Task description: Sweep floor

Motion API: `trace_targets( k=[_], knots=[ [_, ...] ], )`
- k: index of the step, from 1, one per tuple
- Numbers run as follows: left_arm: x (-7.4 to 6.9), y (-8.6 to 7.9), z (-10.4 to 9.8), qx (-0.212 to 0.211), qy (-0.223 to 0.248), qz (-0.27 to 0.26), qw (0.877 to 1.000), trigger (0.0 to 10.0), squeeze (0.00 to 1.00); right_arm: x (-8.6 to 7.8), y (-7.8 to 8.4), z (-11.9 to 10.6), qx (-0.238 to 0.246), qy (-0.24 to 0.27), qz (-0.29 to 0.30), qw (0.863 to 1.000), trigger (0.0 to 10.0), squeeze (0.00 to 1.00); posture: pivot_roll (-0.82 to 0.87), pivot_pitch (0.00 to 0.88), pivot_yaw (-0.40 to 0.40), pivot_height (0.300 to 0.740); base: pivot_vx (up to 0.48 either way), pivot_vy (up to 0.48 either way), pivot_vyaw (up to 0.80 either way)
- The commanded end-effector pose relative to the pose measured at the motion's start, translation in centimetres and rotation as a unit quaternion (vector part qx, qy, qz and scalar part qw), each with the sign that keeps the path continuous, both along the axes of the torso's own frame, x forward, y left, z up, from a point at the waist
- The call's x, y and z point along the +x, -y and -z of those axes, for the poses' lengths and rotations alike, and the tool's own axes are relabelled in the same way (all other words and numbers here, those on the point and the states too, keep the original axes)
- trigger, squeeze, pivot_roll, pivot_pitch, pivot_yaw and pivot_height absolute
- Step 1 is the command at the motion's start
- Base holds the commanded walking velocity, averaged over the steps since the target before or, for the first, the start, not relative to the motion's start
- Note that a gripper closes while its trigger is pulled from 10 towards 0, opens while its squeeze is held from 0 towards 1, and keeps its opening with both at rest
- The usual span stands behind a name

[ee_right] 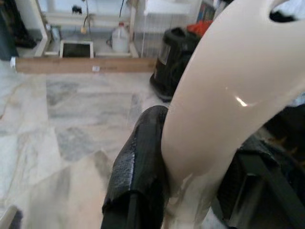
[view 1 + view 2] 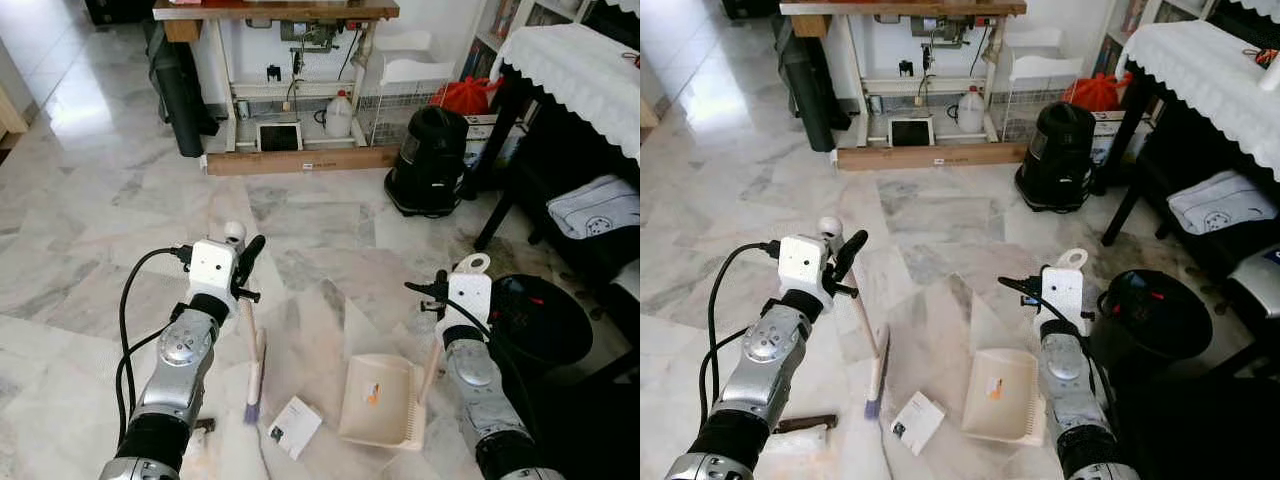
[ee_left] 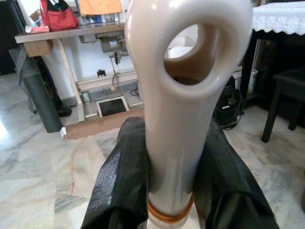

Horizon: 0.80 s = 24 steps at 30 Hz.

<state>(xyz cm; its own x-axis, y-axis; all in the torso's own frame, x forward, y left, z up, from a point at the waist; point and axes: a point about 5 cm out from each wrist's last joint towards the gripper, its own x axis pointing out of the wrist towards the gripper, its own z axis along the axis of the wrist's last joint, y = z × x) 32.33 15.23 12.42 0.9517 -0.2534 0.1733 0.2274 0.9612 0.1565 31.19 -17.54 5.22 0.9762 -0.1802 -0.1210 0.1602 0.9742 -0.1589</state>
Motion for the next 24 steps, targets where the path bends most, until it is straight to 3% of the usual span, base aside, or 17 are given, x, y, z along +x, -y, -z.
trace_targets(
  k=[1,17,24],
  knots=[
    [0.0,0.1,-0.4,0.001,0.007,0.006,1.000,10.0,0.00,0.0,-0.2,0.2,-0.004,-0.004,-0.005,1.000,10.0,0.00,-0.05,0.097,-0.030,0.740,0.000,0.000,0.00],
    [0.0,0.1,0.3,0.013,-0.020,0.020,0.999,10.0,0.00,-0.8,-0.8,2.4,0.000,-0.053,-0.023,0.998,10.0,0.00,-0.04,0.105,-0.026,0.740,0.000,0.000,0.00],
    [0.0,0.2,0.8,0.022,-0.040,0.026,0.999,10.0,0.00,-0.7,-1.8,2.5,0.035,-0.054,-0.056,0.996,10.0,0.00,-0.04,0.105,-0.024,0.740,0.000,0.000,0.00]
  ],
)
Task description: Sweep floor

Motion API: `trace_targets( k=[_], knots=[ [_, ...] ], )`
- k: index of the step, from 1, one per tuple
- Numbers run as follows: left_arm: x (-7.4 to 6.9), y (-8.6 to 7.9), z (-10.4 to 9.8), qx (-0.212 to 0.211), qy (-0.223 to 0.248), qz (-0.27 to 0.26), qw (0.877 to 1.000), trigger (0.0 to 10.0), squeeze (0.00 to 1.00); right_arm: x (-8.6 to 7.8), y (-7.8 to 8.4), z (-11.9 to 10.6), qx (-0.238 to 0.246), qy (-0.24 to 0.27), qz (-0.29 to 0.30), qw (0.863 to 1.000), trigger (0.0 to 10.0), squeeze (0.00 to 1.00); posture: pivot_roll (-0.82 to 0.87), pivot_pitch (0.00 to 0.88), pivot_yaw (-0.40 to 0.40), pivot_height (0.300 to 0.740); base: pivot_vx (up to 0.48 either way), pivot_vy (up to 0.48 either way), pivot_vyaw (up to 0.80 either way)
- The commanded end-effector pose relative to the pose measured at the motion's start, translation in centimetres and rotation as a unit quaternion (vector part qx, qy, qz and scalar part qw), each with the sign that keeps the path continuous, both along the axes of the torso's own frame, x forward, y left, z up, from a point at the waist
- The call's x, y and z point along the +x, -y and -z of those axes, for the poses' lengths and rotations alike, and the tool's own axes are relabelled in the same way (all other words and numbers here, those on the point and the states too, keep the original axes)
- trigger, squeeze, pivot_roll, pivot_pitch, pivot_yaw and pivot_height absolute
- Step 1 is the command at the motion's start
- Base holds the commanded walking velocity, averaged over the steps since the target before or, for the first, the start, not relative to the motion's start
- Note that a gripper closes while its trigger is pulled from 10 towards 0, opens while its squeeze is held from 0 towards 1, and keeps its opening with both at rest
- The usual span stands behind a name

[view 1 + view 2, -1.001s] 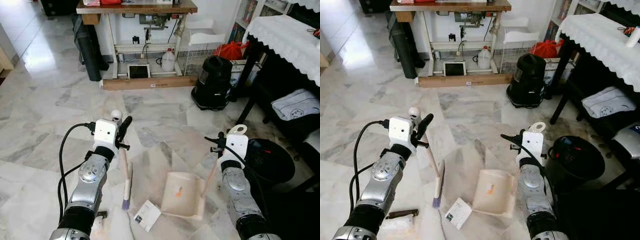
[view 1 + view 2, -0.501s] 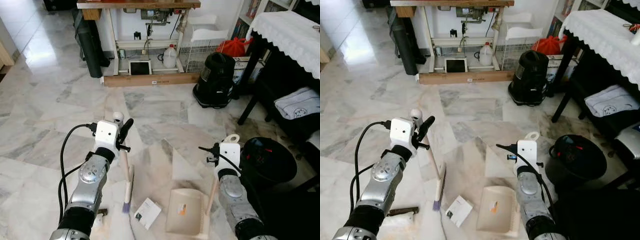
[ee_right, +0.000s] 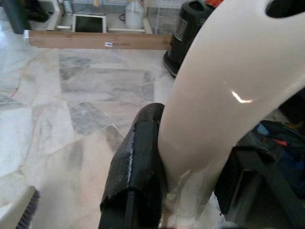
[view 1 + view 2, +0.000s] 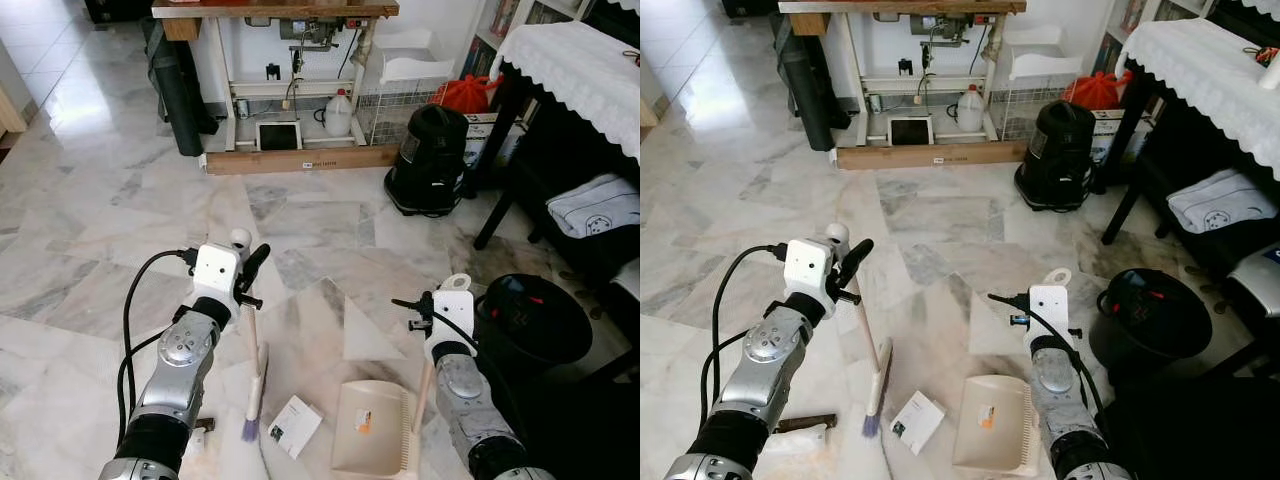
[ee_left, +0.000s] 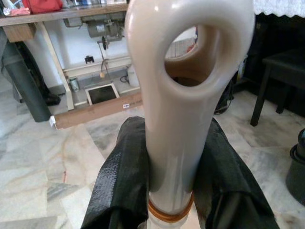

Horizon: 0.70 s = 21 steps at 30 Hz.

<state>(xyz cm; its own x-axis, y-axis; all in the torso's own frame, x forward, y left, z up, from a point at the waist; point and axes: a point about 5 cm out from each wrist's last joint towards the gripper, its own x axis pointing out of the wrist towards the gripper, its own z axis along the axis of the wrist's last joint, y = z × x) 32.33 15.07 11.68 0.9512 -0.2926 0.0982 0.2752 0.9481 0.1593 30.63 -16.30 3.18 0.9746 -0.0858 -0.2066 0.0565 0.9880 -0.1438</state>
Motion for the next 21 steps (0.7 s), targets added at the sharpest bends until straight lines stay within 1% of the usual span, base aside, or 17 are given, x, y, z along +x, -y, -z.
trace_targets(
  k=[1,5,16,18,21],
  knots=[
    [0.0,0.0,0.1,0.010,-0.005,0.008,1.000,10.0,0.00,-0.1,-0.7,0.4,0.022,-0.013,-0.013,1.000,10.0,0.00,-0.04,0.105,-0.024,0.740,0.000,0.000,0.00],
    [0.0,0.0,0.2,0.012,-0.010,0.009,1.000,10.0,0.00,-0.1,-0.9,0.4,0.024,-0.012,-0.022,0.999,10.0,0.00,-0.04,0.103,-0.024,0.740,0.000,0.000,0.00],
    [0.2,-1.0,0.8,0.032,-0.030,-0.006,0.999,10.0,0.00,-0.1,-1.1,0.4,0.030,-0.013,-0.036,0.999,10.0,0.00,-0.04,0.099,-0.026,0.740,0.000,0.000,0.00],
    [0.1,-1.2,1.5,0.045,-0.048,-0.011,0.998,10.0,0.00,-0.1,-1.2,0.5,0.031,-0.016,-0.041,0.999,10.0,0.00,-0.04,0.098,-0.027,0.740,0.000,0.000,0.00],
    [0.0,-1.2,1.9,0.047,-0.060,-0.010,0.997,10.0,0.00,-0.2,-1.3,0.6,0.031,-0.017,-0.043,0.998,10.0,0.00,-0.04,0.096,-0.027,0.740,0.000,0.000,0.00]
  ],
)
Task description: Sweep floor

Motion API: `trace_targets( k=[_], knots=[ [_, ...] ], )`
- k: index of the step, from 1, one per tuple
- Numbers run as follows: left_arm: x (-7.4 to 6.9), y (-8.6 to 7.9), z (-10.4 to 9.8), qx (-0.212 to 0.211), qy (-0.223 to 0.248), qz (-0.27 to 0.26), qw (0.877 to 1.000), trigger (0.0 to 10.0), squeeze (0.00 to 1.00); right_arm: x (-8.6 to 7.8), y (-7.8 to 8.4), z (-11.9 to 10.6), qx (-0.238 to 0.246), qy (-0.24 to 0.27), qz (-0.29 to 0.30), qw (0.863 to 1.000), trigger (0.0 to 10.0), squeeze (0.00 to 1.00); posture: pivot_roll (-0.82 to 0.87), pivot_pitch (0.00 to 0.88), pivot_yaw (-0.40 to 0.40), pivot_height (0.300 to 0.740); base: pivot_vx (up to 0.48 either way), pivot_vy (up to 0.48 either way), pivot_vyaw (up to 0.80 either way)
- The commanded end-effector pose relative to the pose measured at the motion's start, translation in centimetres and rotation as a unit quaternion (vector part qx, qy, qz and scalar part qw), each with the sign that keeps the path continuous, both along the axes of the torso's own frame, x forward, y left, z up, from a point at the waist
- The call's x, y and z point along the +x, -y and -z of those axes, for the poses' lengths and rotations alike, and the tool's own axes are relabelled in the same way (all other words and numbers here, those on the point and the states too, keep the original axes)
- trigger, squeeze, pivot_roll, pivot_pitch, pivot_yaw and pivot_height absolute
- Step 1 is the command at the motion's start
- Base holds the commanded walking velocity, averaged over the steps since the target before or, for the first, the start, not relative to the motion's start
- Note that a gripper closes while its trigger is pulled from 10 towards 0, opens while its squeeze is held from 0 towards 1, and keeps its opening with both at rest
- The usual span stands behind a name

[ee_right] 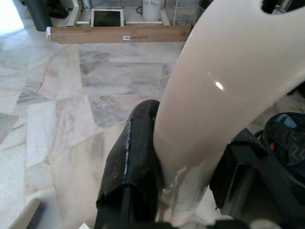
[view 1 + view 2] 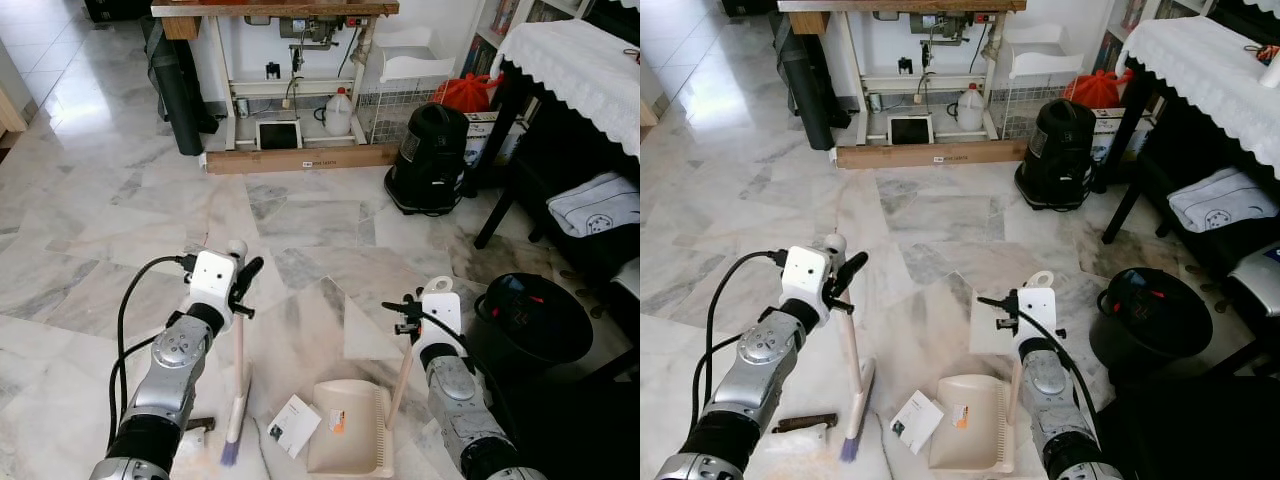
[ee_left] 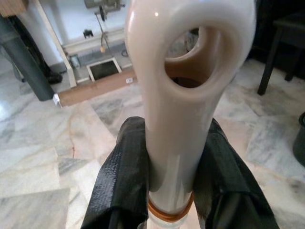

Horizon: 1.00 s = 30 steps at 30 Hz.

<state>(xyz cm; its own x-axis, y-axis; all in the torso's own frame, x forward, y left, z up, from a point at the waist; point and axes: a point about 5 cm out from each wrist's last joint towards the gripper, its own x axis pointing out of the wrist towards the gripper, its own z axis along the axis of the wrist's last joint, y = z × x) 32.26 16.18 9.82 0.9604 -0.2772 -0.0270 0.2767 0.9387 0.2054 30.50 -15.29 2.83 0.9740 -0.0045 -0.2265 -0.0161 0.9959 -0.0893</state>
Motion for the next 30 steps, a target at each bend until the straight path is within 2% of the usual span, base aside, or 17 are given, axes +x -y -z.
trace_targets(
  k=[1,13,17,20,25,26,28,30],
  knots=[
    [0.0,-0.1,0.2,0.007,-0.009,0.000,1.000,10.0,0.00,-0.1,-0.3,0.3,0.004,-0.009,-0.009,1.000,10.0,0.00,-0.04,0.097,-0.027,0.740,0.000,0.000,0.00],
    [-0.2,-0.7,1.4,-0.004,-0.037,-0.016,0.999,10.0,0.00,0.0,-0.2,0.3,0.003,-0.010,-0.012,1.000,10.0,0.00,-0.05,0.099,-0.025,0.740,0.000,0.000,0.00],
    [-0.2,-1.2,1.8,-0.032,-0.052,-0.033,0.998,10.0,0.00,-0.1,-0.2,0.3,0.003,-0.011,-0.012,1.000,10.0,0.00,-0.05,0.099,-0.025,0.740,0.000,0.000,0.00],
    [0.0,-2.1,2.3,-0.067,-0.088,-0.059,0.992,10.0,0.00,-0.1,-0.1,0.4,0.002,-0.013,-0.012,1.000,10.0,0.00,-0.05,0.106,-0.024,0.740,0.000,0.000,0.00],
    [0.3,-3.0,2.3,-0.134,-0.109,-0.091,0.981,10.0,0.00,-0.2,0.0,0.4,0.001,-0.014,-0.010,1.000,10.0,0.00,-0.05,0.109,-0.023,0.740,0.000,0.000,0.00],
    [0.5,-3.3,2.2,-0.161,-0.117,-0.098,0.975,10.0,0.00,-0.1,0.0,0.4,0.001,-0.015,-0.010,1.000,10.0,0.00,-0.05,0.111,-0.023,0.740,0.000,0.000,0.00],
    [0.6,-3.5,2.3,-0.172,-0.123,-0.102,0.972,10.0,0.00,-0.1,0.0,0.4,0.000,-0.015,-0.010,1.000,10.0,0.00,-0.05,0.111,-0.023,0.740,0.000,0.000,0.00],
    [1.0,-4.5,1.5,-0.236,-0.115,-0.120,0.958,10.0,0.00,-0.1,0.0,0.3,0.000,-0.014,-0.009,1.000,10.0,0.00,-0.05,0.112,-0.023,0.740,0.000,0.000,0.00]
  ],
)
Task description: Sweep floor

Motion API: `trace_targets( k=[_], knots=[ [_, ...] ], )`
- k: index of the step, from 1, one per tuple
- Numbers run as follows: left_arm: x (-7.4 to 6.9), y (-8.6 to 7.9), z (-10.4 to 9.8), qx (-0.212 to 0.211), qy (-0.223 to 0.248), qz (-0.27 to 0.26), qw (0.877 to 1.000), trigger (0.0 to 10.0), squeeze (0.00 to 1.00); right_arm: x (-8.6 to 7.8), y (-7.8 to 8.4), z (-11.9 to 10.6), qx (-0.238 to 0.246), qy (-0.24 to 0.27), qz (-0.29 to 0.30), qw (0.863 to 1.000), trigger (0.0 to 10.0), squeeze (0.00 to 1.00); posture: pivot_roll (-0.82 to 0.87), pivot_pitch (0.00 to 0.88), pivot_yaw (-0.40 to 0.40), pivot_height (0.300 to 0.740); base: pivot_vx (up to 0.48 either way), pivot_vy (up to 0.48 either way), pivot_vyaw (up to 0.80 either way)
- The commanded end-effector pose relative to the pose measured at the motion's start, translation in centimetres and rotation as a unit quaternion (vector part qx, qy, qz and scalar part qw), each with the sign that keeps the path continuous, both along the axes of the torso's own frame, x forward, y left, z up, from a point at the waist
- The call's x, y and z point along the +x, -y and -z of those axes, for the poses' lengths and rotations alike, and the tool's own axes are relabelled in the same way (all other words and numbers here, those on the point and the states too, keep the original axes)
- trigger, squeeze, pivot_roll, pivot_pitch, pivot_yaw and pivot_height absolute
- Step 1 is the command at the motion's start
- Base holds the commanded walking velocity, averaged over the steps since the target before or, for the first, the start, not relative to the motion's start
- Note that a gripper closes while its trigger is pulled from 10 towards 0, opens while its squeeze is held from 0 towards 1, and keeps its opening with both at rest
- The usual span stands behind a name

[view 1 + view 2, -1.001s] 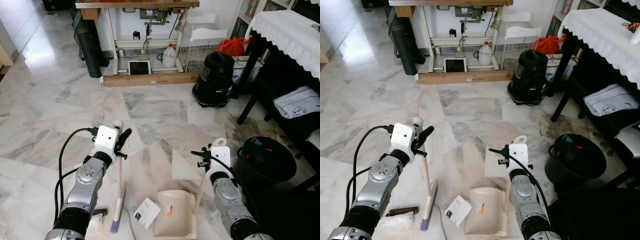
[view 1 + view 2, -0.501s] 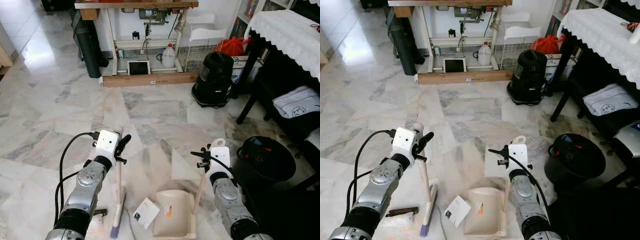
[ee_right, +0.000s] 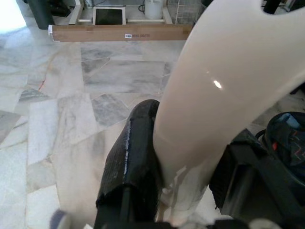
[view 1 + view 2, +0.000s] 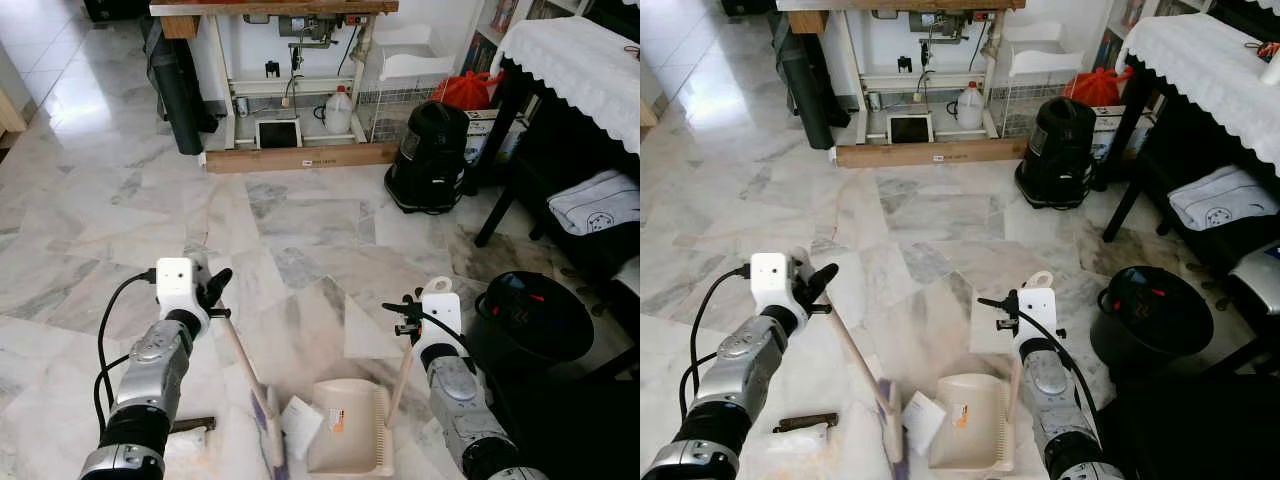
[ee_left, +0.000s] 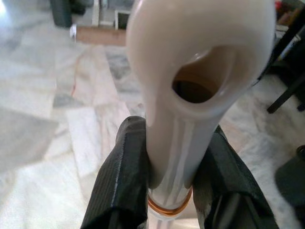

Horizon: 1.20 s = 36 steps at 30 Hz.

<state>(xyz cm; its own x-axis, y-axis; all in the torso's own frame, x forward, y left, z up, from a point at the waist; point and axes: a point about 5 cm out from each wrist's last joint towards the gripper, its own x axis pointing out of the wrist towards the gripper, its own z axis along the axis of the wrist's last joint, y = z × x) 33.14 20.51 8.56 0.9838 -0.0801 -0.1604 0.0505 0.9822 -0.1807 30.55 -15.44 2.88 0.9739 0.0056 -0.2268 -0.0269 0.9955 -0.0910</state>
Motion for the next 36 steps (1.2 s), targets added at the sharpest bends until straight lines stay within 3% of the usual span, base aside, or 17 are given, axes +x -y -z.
trace_targets(
  k=[1,6,11,14,17,21,23,24,25,33,36],
  knots=[
    [0.2,-0.4,0.0,-0.070,-0.008,-0.013,0.997,10.0,0.00,-0.1,-0.1,0.4,0.001,-0.014,-0.004,1.000,10.0,0.00,-0.05,0.112,-0.023,0.740,0.000,0.000,0.00],
    [0.6,-0.9,-1.1,-0.134,0.013,-0.021,0.991,10.0,0.00,-0.1,-0.1,0.4,0.001,-0.015,-0.005,1.000,10.0,0.00,-0.05,0.112,-0.026,0.740,0.000,0.000,0.00],
    [0.7,-1.0,-1.7,-0.145,0.027,-0.023,0.989,10.0,0.00,-0.1,-0.2,0.3,0.001,-0.014,-0.005,1.000,10.0,0.00,-0.05,0.110,-0.029,0.740,0.000,0.000,0.00],
    [0.8,-1.0,-2.6,-0.109,0.055,-0.022,0.992,10.0,0.00,-0.1,-0.1,0.3,0.001,-0.012,-0.005,1.000,10.0,0.00,-0.05,0.108,-0.029,0.740,0.000,0.000,0.00],
    [0.9,-0.6,-4.1,-0.045,0.101,-0.017,0.994,10.0,0.00,0.0,0.0,0.2,-0.001,-0.008,0.000,1.000,10.0,0.00,-0.05,0.100,-0.028,0.740,0.000,0.000,0.00],
    [0.8,0.2,-6.5,0.004,0.173,-0.010,0.985,10.0,0.00,0.2,0.3,-0.3,0.000,0.005,0.015,1.000,10.0,0.00,-0.05,0.090,-0.027,0.740,0.000,0.000,0.00],
    [0.7,0.3,-6.9,0.016,0.187,-0.011,0.982,10.0,0.00,0.3,0.4,-0.4,0.002,0.008,0.019,1.000,10.0,0.00,-0.05,0.090,-0.027,0.740,0.000,0.000,0.00],
    [0.4,0.7,-7.8,0.056,0.219,-0.006,0.974,10.0,0.00,0.4,0.7,-0.7,0.021,0.017,0.039,0.999,10.0,0.00,-0.05,0.067,-0.025,0.740,0.000,0.000,0.00],
    [0.3,0.9,-8.0,0.069,0.229,-0.004,0.971,10.0,0.00,0.4,0.8,-0.7,0.028,0.020,0.047,0.998,10.0,0.00,-0.05,0.067,-0.025,0.740,0.000,0.000,0.00],
    [-0.1,1.5,-7.4,0.114,0.235,0.008,0.965,10.0,0.00,0.5,1.6,-1.7,0.074,0.062,0.097,0.991,10.0,0.00,-0.06,0.019,-0.025,0.740,0.000,0.000,0.00],
    [-0.4,2.6,-6.6,0.133,0.229,0.042,0.963,10.0,0.00,0.3,2.2,-2.5,0.100,0.096,0.126,0.982,10.0,0.00,-0.06,0.000,-0.024,0.740,0.000,0.000,0.00]
  ],
)
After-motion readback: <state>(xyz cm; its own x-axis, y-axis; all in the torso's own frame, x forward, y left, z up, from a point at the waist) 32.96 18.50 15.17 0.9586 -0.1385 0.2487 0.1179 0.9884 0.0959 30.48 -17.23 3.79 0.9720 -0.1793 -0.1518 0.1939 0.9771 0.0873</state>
